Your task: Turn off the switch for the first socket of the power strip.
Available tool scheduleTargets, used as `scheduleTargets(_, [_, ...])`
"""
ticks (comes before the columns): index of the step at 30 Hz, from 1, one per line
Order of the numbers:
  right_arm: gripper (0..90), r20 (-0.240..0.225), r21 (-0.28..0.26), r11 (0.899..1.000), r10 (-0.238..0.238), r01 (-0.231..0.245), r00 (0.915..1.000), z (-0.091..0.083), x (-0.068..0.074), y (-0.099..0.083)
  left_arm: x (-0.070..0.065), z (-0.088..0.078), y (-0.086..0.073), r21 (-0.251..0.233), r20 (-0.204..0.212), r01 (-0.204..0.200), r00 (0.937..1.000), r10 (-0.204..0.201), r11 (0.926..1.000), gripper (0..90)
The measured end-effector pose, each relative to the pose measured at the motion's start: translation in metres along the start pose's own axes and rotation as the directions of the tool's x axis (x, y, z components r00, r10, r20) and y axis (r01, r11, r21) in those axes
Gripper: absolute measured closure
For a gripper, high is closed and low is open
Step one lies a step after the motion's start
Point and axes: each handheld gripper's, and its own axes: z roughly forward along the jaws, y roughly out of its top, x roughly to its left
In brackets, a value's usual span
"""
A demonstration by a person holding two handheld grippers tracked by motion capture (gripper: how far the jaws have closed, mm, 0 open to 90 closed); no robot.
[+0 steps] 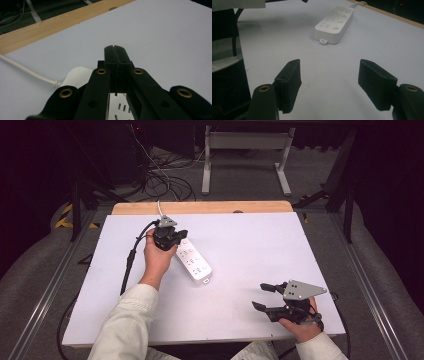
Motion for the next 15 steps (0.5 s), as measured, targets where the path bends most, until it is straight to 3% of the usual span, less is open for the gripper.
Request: scheduleTargets(15, [35.5, 0.000, -0.001, 1.000, -0.002, 0.002, 1.0000, 0.000, 0.000, 0.000, 0.004, 0.017, -0.008, 0.045, -0.023, 0.013, 0.9997, -0.012, 0.9989, 90.0])
